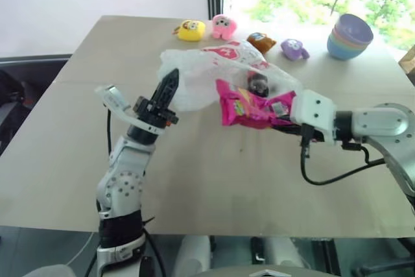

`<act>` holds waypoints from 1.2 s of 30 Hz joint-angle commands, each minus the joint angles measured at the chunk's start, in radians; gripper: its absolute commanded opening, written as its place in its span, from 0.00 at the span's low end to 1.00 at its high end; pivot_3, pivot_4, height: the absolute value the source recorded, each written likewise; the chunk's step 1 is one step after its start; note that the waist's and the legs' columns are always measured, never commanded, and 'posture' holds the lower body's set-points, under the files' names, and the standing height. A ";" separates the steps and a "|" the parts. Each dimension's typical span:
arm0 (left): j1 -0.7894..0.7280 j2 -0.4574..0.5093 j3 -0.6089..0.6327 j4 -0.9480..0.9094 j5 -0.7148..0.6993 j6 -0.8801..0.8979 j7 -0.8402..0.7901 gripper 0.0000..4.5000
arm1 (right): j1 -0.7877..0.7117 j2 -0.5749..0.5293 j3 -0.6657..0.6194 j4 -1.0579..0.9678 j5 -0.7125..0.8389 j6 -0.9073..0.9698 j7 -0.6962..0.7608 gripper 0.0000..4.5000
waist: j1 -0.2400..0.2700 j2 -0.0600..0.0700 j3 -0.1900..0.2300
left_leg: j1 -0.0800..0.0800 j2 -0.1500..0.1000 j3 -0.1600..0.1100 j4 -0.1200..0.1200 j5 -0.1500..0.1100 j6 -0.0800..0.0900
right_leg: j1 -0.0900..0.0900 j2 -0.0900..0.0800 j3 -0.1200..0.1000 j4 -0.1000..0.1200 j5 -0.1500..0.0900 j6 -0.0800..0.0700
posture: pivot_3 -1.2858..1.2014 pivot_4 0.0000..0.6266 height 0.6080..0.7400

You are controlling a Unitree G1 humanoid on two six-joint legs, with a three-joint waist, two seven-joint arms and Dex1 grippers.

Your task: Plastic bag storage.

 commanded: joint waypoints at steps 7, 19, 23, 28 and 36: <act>0.025 0.037 -0.042 -0.114 -0.074 0.065 -0.059 0.00 | -0.254 0.348 0.161 0.477 -0.255 -0.217 -0.250 0.01 | -0.026 0.000 0.000 | 0.002 0.000 0.002 -0.001 0.000 0.000 | -0.001 0.001 0.002 0.002 0.000 0.000 | 0.52 0.24 1.00; -0.013 0.026 -0.042 -0.052 -0.040 0.042 -0.027 0.00 | -0.567 0.625 0.241 1.301 -0.566 -0.840 -0.627 0.18 | -0.028 0.000 0.000 | 0.000 0.000 0.004 -0.005 0.000 -0.001 | -0.003 0.000 0.002 0.000 0.000 0.000 | 0.52 0.24 1.00; -0.006 0.017 -0.029 -0.050 -0.036 0.030 -0.009 0.00 | -0.401 0.619 0.165 1.115 -0.431 -0.760 -0.454 0.59 | -0.027 0.000 0.000 | 0.000 0.000 0.004 -0.006 0.000 -0.001 | -0.003 -0.001 0.002 -0.002 0.000 0.000 | 0.52 0.24 1.00; 0.015 0.002 -0.038 -0.063 -0.019 0.025 0.010 0.00 | -0.070 0.424 0.164 0.528 -0.200 -0.562 -0.083 1.00 | -0.023 0.002 0.001 | -0.002 0.001 0.000 -0.006 0.000 0.000 | -0.003 -0.003 0.001 -0.002 0.000 0.000 | 0.52 0.24 1.00; 0.032 -0.006 -0.040 -0.078 -0.019 0.025 0.026 0.00 | 0.096 0.390 -0.077 0.285 -0.248 -0.553 -0.340 1.00 | -0.026 0.001 0.000 | 0.003 0.000 0.002 -0.006 0.000 -0.001 | -0.002 0.001 0.004 0.002 0.000 0.000 | 0.52 0.24 1.00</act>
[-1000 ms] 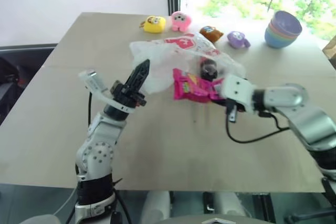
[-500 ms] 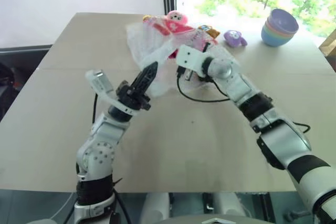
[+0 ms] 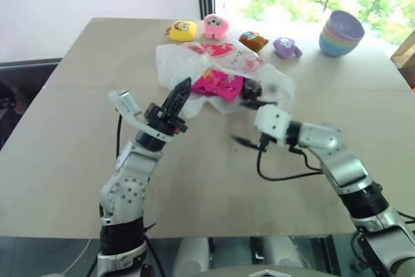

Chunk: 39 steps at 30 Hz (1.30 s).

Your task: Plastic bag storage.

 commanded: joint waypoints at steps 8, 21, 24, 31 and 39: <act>-0.007 0.003 -0.008 -0.026 0.009 -0.011 -0.007 0.00 | -0.044 0.117 -0.306 0.134 0.053 0.327 -0.324 1.00 | 0.002 -0.001 -0.001 | 0.000 -0.001 0.001 0.001 0.000 0.000 | 0.001 0.000 0.001 -0.001 0.000 0.000 | 0.52 0.24 1.00; -0.021 0.011 0.010 -0.018 0.014 -0.005 0.012 0.00 | -0.117 0.258 -0.485 0.181 0.345 0.619 -0.361 0.60 | 0.002 0.000 0.000 | -0.002 -0.001 0.001 0.000 0.000 0.001 | 0.000 0.000 0.001 -0.002 0.000 0.000 | 0.52 0.24 1.00; -0.036 0.015 0.025 0.002 0.018 -0.005 0.037 0.00 | -0.105 0.240 -0.482 0.151 0.392 0.646 -0.334 0.29 | 0.002 0.000 0.000 | -0.002 0.000 0.001 0.000 0.000 0.001 | 0.000 0.000 0.001 -0.002 0.000 0.000 | 0.52 0.24 1.00; -0.172 0.073 0.035 0.134 0.123 0.036 0.185 0.00 | -0.156 0.234 -0.548 0.066 0.597 0.765 -0.303 0.01 | 0.003 0.000 0.000 | -0.002 -0.001 0.000 0.000 0.000 0.001 | 0.000 0.000 0.000 -0.002 0.000 0.000 | 0.52 0.24 1.00; -0.626 0.207 0.061 0.495 0.260 0.044 0.215 0.00 | -0.651 0.164 -0.788 0.414 0.781 0.663 -0.401 0.01 | 0.003 0.001 0.003 | -0.004 -0.001 0.000 0.000 0.000 0.001 | -0.003 0.000 -0.001 -0.001 0.000 0.000 | 0.52 0.24 1.00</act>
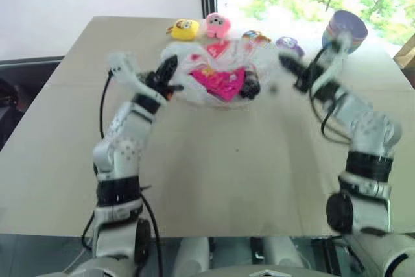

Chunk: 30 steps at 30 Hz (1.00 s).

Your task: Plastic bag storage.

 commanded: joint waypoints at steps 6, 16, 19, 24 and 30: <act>-0.666 0.176 0.024 0.615 0.172 -0.226 -0.260 0.00 | -0.438 -0.182 -0.057 0.481 -0.059 -0.318 0.091 0.01 | -0.003 0.002 0.006 | -0.031 -0.003 0.002 0.000 0.001 -0.001 | -0.025 -0.003 -0.008 -0.002 0.000 0.002 | 0.52 0.24 1.00; -0.856 0.206 0.062 0.899 0.249 -0.388 -0.396 0.00 | -0.495 -0.256 -0.039 0.571 -0.077 -0.411 0.216 0.01 | -0.038 0.006 0.011 | -0.032 -0.006 0.004 -0.006 0.001 -0.001 | -0.032 -0.011 -0.022 0.000 0.000 0.001 | 0.52 0.24 1.00; -0.769 0.197 0.058 0.810 0.234 -0.334 -0.433 0.00 | -0.434 -0.265 -0.042 0.479 -0.045 -0.358 0.239 0.01 | -0.046 0.007 0.012 | -0.033 -0.006 0.005 -0.004 0.001 -0.001 | -0.032 -0.013 -0.021 0.001 0.000 0.002 | 0.52 0.24 1.00; -0.493 0.181 0.086 0.443 0.131 -0.120 -0.415 0.06 | -0.222 -0.284 -0.055 0.197 0.091 -0.154 0.255 0.00 | -0.050 0.007 0.012 | -0.032 -0.004 0.005 0.000 0.001 -0.001 | -0.031 -0.013 -0.021 0.007 0.000 0.001 | 0.52 0.24 1.00; 0.071 0.163 0.090 -0.177 -0.018 0.147 -0.305 0.56 | 0.299 -0.371 -0.029 -0.212 0.243 0.123 0.274 0.17 | -0.037 0.007 0.010 | -0.031 -0.001 -0.002 0.002 0.001 -0.001 | -0.031 -0.015 -0.020 0.012 0.000 0.001 | 0.52 0.24 1.00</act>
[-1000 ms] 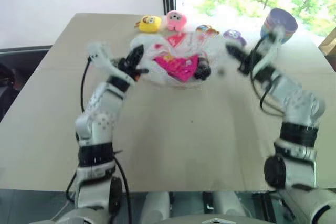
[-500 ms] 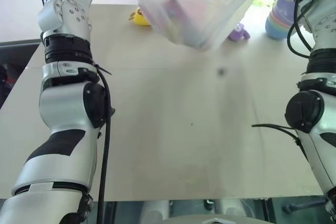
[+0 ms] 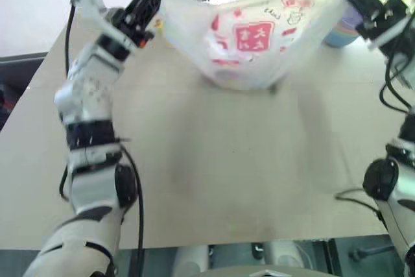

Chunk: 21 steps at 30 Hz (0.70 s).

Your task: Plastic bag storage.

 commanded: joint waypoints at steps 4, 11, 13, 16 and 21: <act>0.601 -0.014 -0.050 -0.620 -0.106 0.171 0.064 0.98 | 0.617 -0.171 0.084 -0.461 0.052 0.131 0.178 0.61 | 0.023 0.001 -0.006 | 0.008 0.000 0.000 -0.003 -0.001 0.000 | 0.008 -0.001 0.002 -0.003 0.000 0.000 | 0.52 0.24 1.00; 1.084 -0.013 -0.165 -0.768 0.066 0.048 0.006 1.00 | 1.063 -0.328 0.181 -0.484 -0.281 -0.250 0.447 0.98 | 0.043 -0.001 -0.005 | 0.043 0.000 0.002 0.001 -0.004 0.010 | 0.044 0.003 0.004 -0.015 -0.005 0.000 | 0.52 0.24 1.00; 1.150 -0.018 -0.159 -0.741 0.105 -0.009 -0.015 1.00 | 1.083 -0.260 0.157 -0.427 -0.338 -0.403 0.436 0.98 | 0.043 -0.001 -0.006 | 0.052 0.001 0.001 0.001 -0.004 0.010 | 0.050 0.004 0.006 -0.014 -0.004 -0.002 | 0.52 0.24 1.00; 1.187 -0.022 -0.150 -0.683 0.180 -0.092 -0.016 1.00 | 1.091 -0.209 0.139 -0.339 -0.401 -0.558 0.453 0.98 | 0.043 0.000 -0.008 | 0.054 0.002 -0.001 0.001 -0.006 0.006 | 0.050 0.007 0.009 -0.013 -0.002 -0.006 | 0.52 0.24 1.00; 1.173 -0.028 -0.142 -0.619 0.251 -0.234 -0.048 1.00 | 1.030 -0.147 0.135 -0.179 -0.460 -0.783 0.476 0.98 | 0.043 0.003 -0.010 | 0.053 0.001 0.003 0.001 -0.002 0.011 | 0.049 0.011 0.015 -0.012 -0.001 -0.008 | 0.52 0.24 1.00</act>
